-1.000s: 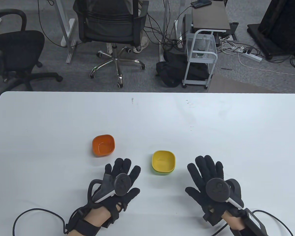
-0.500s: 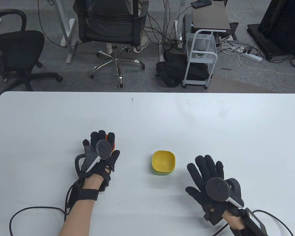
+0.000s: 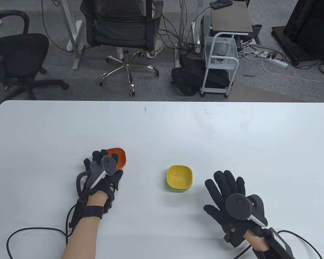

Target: Nest small dish into small dish

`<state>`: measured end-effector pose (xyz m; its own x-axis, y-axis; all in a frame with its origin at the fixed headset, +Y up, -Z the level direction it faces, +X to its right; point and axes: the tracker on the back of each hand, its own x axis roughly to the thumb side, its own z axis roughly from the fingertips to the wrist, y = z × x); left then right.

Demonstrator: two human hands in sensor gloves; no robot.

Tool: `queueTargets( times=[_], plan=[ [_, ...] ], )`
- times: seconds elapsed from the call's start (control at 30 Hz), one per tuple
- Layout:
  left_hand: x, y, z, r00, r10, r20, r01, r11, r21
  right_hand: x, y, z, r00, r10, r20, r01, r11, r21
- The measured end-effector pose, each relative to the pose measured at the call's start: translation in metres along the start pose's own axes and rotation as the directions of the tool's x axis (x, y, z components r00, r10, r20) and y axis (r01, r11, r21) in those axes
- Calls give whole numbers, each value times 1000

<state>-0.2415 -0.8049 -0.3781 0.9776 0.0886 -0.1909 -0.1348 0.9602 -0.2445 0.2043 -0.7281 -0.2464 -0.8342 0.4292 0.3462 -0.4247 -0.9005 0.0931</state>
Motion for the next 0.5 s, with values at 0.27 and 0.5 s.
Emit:
queueTargets(
  times=[0.27, 0.5],
  plan=[
    [0, 2, 1, 1000, 10, -17, -10, 1000, -12, 0, 0, -1, 1000, 0, -8, 0, 1000, 10],
    [-1, 3, 1, 999, 27, -25, -28, 999, -38, 0, 0, -1, 1000, -3, -6, 3, 1000, 13]
  ],
)
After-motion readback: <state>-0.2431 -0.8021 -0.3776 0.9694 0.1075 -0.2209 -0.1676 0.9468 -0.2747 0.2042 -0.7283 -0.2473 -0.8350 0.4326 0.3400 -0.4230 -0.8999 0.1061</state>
